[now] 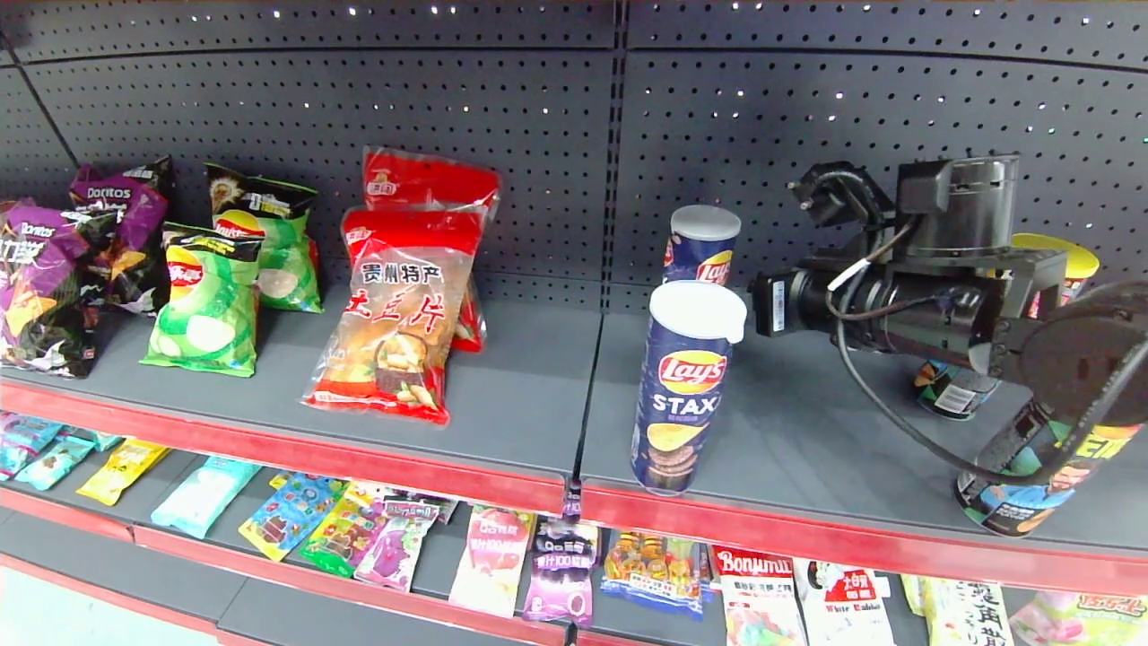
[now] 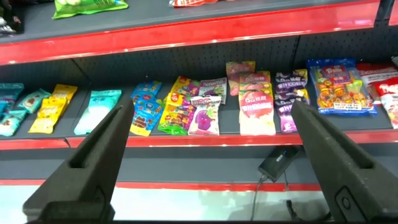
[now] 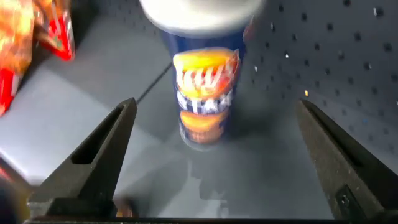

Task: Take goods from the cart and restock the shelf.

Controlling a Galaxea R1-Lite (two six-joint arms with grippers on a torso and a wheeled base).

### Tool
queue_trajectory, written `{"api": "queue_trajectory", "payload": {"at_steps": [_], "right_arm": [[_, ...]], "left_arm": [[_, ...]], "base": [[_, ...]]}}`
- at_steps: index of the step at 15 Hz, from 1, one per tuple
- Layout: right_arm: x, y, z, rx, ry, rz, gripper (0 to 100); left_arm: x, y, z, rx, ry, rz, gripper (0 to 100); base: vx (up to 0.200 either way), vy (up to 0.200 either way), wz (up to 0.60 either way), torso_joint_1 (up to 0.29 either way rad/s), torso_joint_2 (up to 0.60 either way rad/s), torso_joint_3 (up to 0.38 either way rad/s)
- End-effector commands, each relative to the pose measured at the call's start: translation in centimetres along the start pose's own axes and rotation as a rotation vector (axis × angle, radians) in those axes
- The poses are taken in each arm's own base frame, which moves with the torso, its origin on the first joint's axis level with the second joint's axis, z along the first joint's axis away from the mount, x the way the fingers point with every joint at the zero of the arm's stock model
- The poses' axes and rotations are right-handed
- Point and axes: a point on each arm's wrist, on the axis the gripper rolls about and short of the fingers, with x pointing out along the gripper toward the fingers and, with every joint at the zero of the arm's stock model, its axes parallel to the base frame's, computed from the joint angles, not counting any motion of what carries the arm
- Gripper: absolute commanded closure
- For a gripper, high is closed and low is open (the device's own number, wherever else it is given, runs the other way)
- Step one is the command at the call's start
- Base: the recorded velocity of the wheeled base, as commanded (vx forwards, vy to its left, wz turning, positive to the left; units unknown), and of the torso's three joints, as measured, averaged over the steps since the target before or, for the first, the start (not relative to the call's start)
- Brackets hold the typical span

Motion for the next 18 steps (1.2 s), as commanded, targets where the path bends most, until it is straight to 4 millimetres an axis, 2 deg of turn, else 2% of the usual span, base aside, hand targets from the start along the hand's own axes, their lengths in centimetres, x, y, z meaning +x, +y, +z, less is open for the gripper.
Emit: {"api": "queue_trajectory", "payload": {"at_steps": [1,2,3,6,15,17,18], "right_arm": [[-3.0,0.2,-0.1,-0.003,-0.017,0.003,0],[-3.0,0.2,-0.1,-0.003,-0.017,0.003,0],[-4.3,0.5,-0.4,-0.007,-0.017,-0.006,0],[-6.1,0.5,-0.5,-0.009,-0.032,-0.011,0],[-13.5,1.3,-2.9,-0.031,-0.076,0.052,0],[-16.7,1.9,-4.6,-0.059,-0.104,0.116,0],[-17.6,1.8,-5.2,-0.073,-0.113,0.127,0]], "left_arm": [[0.0,0.0,0.0,-0.002,0.002,-0.001,0],[0.0,0.0,0.0,-0.002,0.002,-0.001,0],[0.0,0.0,0.0,-0.002,0.002,-0.001,0],[0.0,0.0,0.0,-0.004,0.001,-0.002,0],[0.1,0.0,0.0,0.002,0.002,-0.016,0],[0.0,0.0,0.0,0.003,-0.002,-0.019,0],[0.0,0.0,0.0,0.003,-0.001,-0.025,0]], "base": [[0.0,0.0,0.0,0.0,0.0,0.0],[0.0,0.0,0.0,0.0,0.0,0.0],[0.0,0.0,0.0,0.0,0.0,0.0],[0.0,0.0,0.0,0.0,0.0,0.0],[0.0,0.0,0.0,0.0,0.0,0.0],[0.0,0.0,0.0,0.0,0.0,0.0],[0.0,0.0,0.0,0.0,0.0,0.0]]}}
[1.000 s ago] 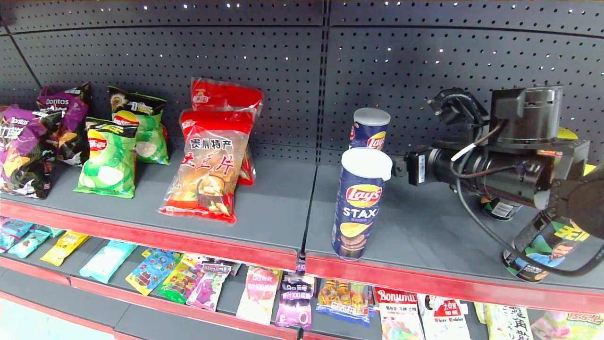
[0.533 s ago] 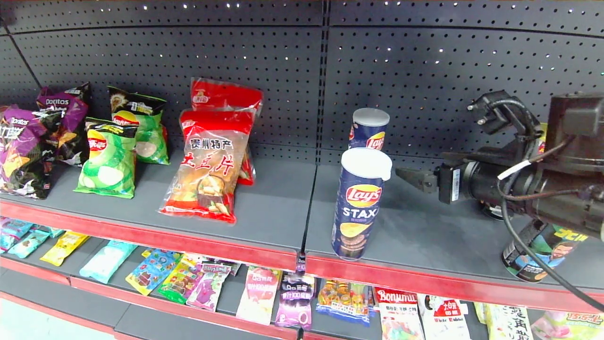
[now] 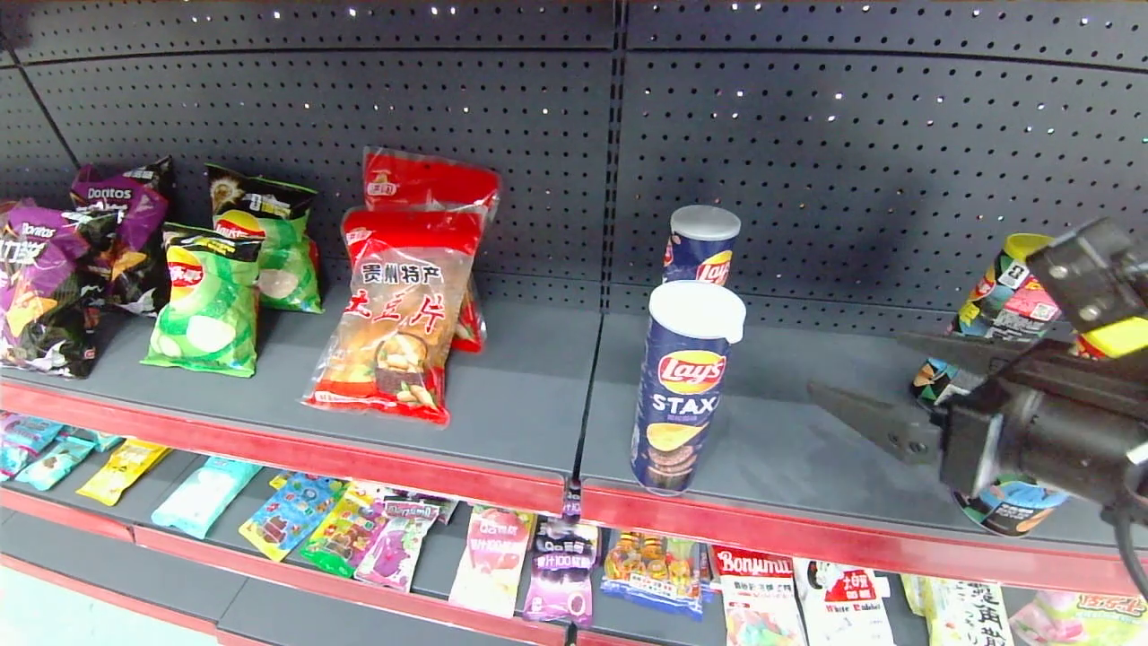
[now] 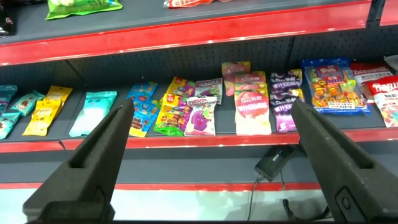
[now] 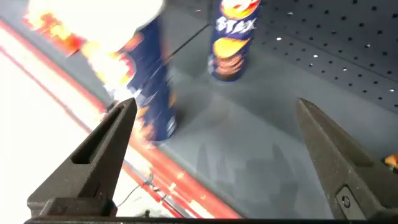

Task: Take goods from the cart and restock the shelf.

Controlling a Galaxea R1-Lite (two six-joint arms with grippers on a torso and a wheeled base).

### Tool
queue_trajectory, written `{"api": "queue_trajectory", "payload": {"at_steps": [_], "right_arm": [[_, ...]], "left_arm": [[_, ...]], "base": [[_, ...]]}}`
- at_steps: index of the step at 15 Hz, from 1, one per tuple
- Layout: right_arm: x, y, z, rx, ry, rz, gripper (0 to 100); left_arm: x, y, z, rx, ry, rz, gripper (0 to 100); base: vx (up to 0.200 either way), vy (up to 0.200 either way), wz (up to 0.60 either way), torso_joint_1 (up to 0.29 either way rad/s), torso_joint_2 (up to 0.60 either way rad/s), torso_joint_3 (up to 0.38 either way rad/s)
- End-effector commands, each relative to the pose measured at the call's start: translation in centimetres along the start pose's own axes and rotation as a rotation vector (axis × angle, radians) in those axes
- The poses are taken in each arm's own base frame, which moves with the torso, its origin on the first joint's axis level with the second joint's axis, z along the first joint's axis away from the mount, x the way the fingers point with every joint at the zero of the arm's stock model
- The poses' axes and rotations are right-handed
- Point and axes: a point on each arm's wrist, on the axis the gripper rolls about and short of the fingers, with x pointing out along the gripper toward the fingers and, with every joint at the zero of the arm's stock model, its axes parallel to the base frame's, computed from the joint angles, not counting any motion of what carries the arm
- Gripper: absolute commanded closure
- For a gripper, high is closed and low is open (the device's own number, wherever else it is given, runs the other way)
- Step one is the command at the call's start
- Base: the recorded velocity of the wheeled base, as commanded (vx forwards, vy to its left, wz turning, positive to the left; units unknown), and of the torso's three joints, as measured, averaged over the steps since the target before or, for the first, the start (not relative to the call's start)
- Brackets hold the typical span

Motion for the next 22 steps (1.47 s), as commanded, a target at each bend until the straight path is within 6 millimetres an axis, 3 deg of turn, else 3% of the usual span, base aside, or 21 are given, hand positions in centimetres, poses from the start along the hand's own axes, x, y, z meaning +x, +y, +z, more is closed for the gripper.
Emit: {"api": "queue_trajectory", "payload": {"at_steps": [1,4,5,9,14,22], "right_arm": [[-5.3,0.2,-2.6,-0.052,-0.066,0.053,0],[-9.8,-0.5,-6.4,-0.085,-0.133,0.013,0],[-11.5,-1.2,-7.4,-0.079,-0.13,-0.101,0],[-15.2,-2.0,-8.2,0.008,-0.036,-0.498,0],[-15.7,-1.6,-9.8,0.031,-0.036,-0.529,0],[-15.9,-1.5,-10.1,-0.027,-0.029,-0.533,0]], "left_arm": [[0.0,0.0,0.0,0.002,0.003,-0.014,0],[0.0,0.0,0.0,0.002,0.003,-0.014,0],[0.0,0.0,0.0,0.002,0.002,-0.016,0],[0.2,0.1,0.1,-0.001,0.018,-0.054,0],[0.2,0.1,0.0,-0.038,0.021,-0.06,0],[0.2,0.1,0.0,-0.037,0.014,-0.061,0]], "base": [[0.0,0.0,0.0,0.0,0.0,0.0],[0.0,0.0,0.0,0.0,0.0,0.0],[0.0,0.0,0.0,0.0,0.0,0.0],[0.0,0.0,0.0,0.0,0.0,0.0],[0.0,0.0,0.0,0.0,0.0,0.0],[0.0,0.0,-0.07,-0.001,0.0,0.0]]}}
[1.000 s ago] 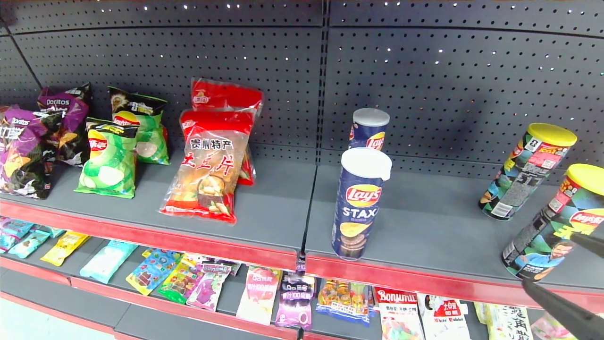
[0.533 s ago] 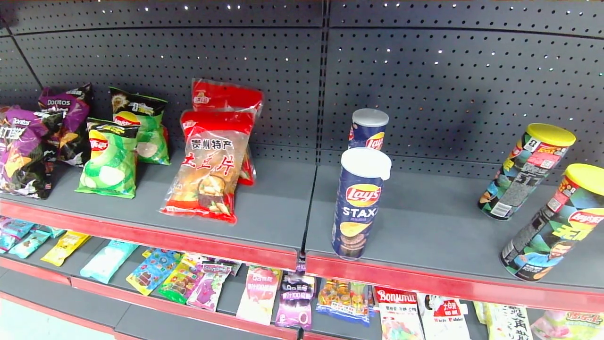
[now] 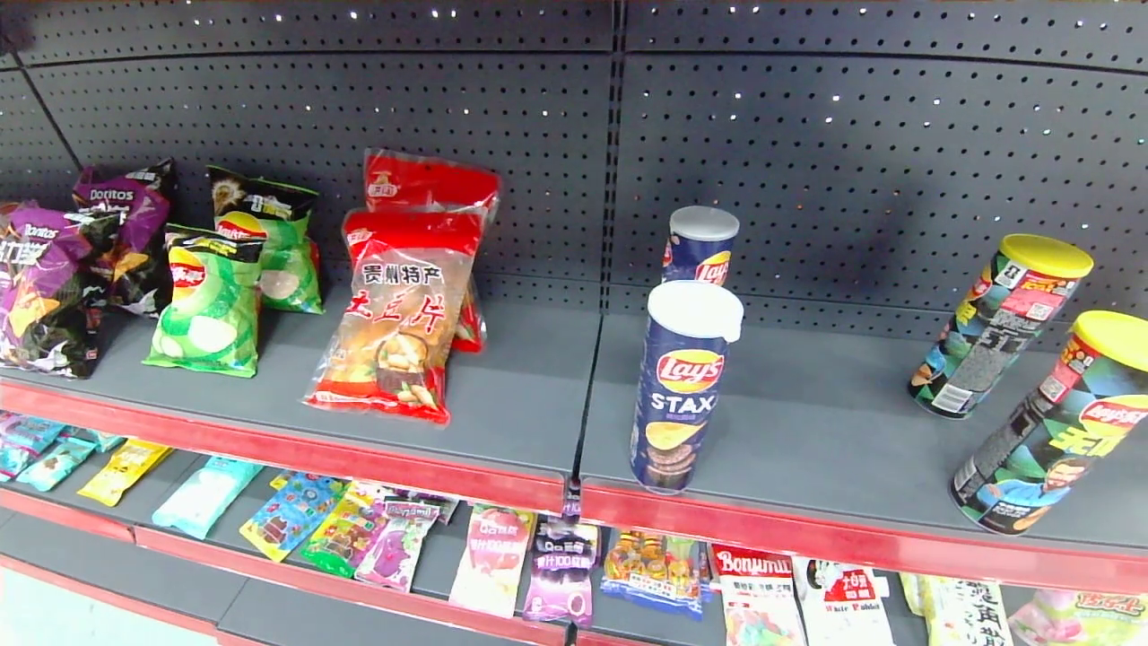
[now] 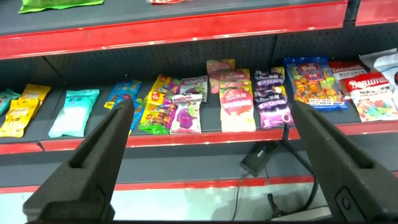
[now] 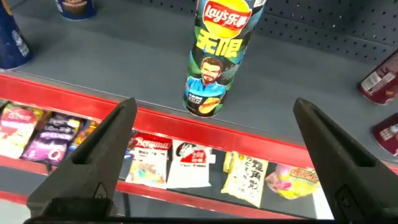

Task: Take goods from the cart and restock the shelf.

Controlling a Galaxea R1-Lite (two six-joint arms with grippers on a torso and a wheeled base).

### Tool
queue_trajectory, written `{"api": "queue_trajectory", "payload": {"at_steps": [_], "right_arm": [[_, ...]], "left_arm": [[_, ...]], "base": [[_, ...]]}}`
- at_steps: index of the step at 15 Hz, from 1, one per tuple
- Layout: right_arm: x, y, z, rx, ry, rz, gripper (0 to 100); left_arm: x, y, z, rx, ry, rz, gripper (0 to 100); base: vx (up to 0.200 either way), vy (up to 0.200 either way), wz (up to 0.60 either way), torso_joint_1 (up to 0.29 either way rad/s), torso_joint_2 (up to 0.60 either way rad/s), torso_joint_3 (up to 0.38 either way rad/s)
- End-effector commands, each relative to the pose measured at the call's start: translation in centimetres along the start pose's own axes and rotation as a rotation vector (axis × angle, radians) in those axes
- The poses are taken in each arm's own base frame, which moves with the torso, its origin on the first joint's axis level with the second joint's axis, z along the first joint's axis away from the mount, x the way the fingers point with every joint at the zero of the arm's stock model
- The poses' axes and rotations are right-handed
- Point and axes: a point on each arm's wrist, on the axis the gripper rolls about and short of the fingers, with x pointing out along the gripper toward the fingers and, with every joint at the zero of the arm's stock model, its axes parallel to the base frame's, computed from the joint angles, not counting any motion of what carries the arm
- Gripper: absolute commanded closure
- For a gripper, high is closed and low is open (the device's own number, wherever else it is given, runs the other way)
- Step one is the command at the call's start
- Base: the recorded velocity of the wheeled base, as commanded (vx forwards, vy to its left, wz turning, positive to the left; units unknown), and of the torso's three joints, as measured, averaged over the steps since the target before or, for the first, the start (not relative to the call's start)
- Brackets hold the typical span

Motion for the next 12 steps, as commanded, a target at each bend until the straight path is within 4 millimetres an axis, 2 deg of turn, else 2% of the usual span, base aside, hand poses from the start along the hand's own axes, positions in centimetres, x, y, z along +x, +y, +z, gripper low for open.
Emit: {"api": "queue_trajectory", "payload": {"at_steps": [1,6,9,11,12], "right_arm": [[0.0,0.0,-0.2,-0.008,0.004,0.003,0],[0.1,0.1,-0.5,-0.014,0.015,0.009,0],[-0.3,0.3,-1.9,-0.02,0.008,0.01,0],[-1.0,0.4,-3.4,-0.011,-0.037,0.007,0],[-1.7,0.5,-4.6,0.0,-0.091,0.017,0]], "left_arm": [[0.0,0.0,0.0,0.0,0.0,0.001,0],[0.0,0.0,0.1,0.002,0.002,-0.012,0],[0.2,0.0,0.4,0.006,0.023,-0.054,0],[1.1,0.4,2.7,0.001,0.034,-0.097,0],[3.0,1.1,5.1,-0.02,0.045,-0.1,0]], "base": [[0.0,0.0,-0.6,0.007,0.01,0.007],[0.0,0.0,-0.6,0.003,0.0,0.003],[0.0,0.0,0.0,0.0,0.0,0.0],[0.0,0.0,0.0,0.0,0.0,0.0],[0.0,0.0,0.0,0.0,0.0,0.0]]}}
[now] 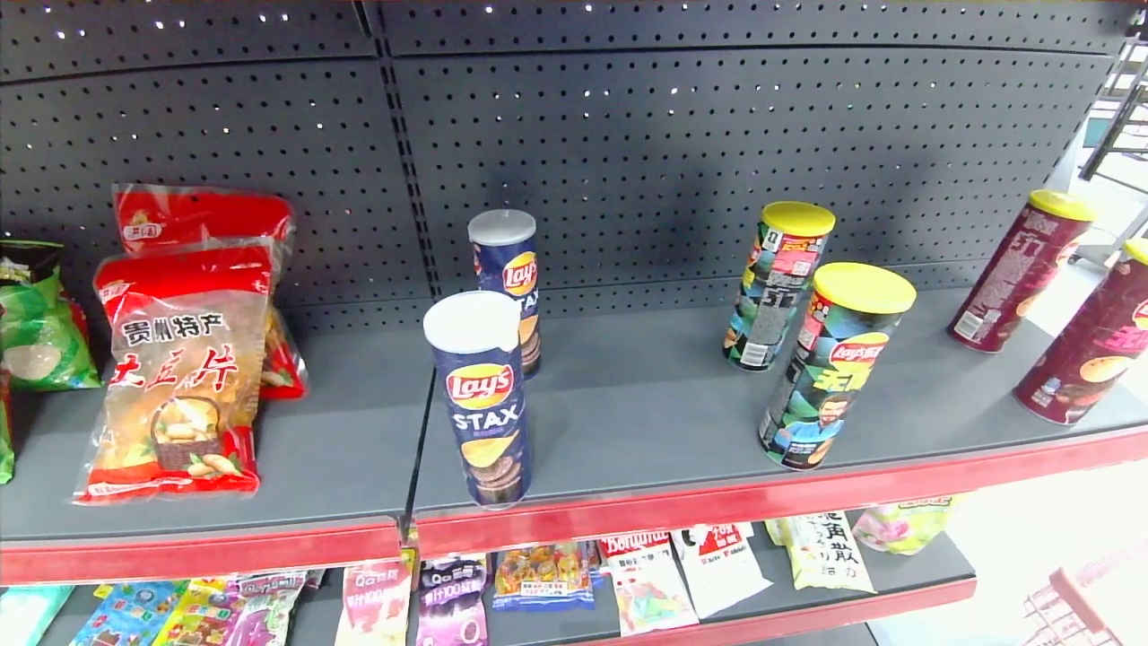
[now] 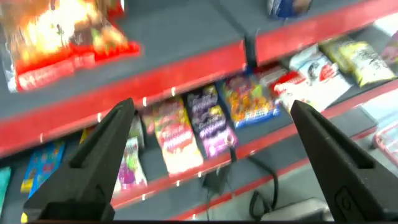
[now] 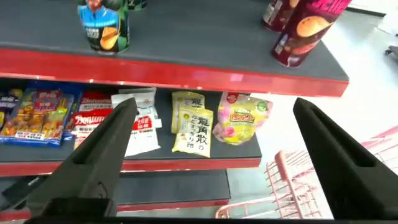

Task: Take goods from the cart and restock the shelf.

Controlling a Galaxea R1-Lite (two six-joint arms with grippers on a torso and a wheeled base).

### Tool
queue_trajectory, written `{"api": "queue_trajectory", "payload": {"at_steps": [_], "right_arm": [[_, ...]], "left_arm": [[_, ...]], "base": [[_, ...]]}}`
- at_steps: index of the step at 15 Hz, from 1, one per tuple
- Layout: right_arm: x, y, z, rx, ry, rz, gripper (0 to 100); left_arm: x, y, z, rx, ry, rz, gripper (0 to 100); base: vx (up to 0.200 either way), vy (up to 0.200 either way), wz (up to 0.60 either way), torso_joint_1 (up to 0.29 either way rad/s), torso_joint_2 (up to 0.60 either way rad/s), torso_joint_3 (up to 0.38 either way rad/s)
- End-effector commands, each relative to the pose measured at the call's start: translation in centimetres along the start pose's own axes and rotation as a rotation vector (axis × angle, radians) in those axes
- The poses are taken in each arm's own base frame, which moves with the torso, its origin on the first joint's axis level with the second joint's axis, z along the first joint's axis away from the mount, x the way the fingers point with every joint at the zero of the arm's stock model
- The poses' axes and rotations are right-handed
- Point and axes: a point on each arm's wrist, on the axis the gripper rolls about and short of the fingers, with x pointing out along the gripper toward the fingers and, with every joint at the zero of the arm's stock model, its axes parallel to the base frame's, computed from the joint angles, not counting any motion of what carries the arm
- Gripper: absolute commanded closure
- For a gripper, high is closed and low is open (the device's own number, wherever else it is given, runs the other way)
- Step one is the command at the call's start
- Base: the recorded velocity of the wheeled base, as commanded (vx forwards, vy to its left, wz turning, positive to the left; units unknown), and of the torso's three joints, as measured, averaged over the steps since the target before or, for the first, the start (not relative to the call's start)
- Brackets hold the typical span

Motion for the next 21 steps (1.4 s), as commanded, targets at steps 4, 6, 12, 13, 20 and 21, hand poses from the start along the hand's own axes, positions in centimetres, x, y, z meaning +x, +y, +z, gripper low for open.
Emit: {"api": "queue_trajectory", "payload": {"at_steps": [4,6,12,13,20,21], "right_arm": [[-0.4,1.0,-4.3,0.02,-0.141,0.112,0],[-0.3,1.1,-4.6,0.008,-0.131,0.127,0],[-0.3,1.2,-4.7,0.018,-0.128,0.16,0],[-0.3,1.2,-4.7,0.02,-0.128,0.16,0],[-0.3,1.2,-4.7,0.028,-0.127,0.159,0],[-0.3,1.2,-4.7,0.028,-0.127,0.159,0]], "left_arm": [[11.9,4.0,7.0,-0.05,0.048,0.01,0],[15.1,3.0,7.0,-0.081,0.08,0.036,0],[19.1,-0.3,5.1,-0.127,0.263,0.049,0],[19.5,-0.7,5.1,-0.117,0.274,0.036,0],[24.0,-2.8,5.3,-0.077,0.309,0.026,0],[24.4,-3.0,5.2,-0.074,0.316,0.025,0]], "base": [[0.0,0.0,0.0,0.0,0.0,0.0],[0.0,0.0,0.0,0.0,0.0,0.0],[0.0,0.0,0.0,0.0,0.0,0.0],[0.0,0.0,0.0,0.0,0.0,0.0],[0.0,0.0,0.0,0.0,0.0,0.0],[0.0,0.0,0.0,0.0,0.0,0.0]]}}
